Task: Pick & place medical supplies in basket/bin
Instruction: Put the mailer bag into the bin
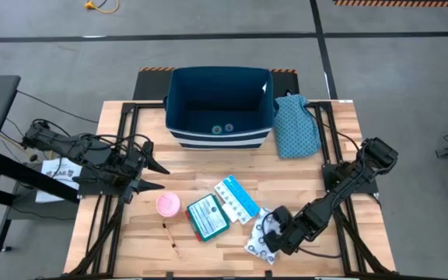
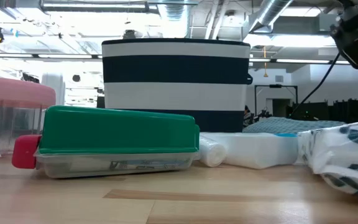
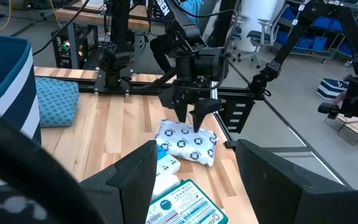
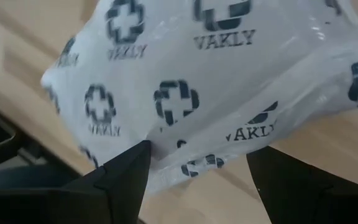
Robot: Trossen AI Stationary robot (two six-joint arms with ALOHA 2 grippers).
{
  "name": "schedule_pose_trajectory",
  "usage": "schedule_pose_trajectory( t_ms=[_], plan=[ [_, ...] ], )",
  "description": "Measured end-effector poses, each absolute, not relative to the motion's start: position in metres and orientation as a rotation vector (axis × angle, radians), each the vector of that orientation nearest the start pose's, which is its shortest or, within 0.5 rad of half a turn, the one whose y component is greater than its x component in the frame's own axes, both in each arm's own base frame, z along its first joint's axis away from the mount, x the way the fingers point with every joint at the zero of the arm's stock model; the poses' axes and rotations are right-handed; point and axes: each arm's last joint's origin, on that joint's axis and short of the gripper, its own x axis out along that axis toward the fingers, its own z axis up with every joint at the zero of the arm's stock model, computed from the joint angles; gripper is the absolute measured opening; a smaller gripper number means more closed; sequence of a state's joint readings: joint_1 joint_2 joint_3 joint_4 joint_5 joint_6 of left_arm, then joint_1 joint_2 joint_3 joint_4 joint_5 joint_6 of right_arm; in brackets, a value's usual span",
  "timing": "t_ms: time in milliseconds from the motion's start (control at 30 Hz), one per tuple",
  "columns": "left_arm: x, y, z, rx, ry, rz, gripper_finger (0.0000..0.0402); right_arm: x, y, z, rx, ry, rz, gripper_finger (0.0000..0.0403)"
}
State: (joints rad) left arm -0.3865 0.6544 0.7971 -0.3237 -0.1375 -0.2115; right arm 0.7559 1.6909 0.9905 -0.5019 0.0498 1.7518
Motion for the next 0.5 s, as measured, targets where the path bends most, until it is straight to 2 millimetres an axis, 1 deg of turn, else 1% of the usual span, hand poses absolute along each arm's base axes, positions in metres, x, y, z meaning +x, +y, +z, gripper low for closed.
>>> schedule_pose_trajectory(
  t_ms=[67, 500],
  plan=[
    [0.1306, -0.0489, 0.3411, -0.165, 0.201, -0.228, 0.0210, 0.2295, 0.2143, 0.1641, 1.028, 1.240, -0.471, 0.0260],
    [0.1306, -0.0488, 0.3411, -0.166, 0.201, -0.227, 0.0210, 0.2364, 0.2071, 0.1642, 1.051, 1.222, -0.493, 0.0260]
  ],
)
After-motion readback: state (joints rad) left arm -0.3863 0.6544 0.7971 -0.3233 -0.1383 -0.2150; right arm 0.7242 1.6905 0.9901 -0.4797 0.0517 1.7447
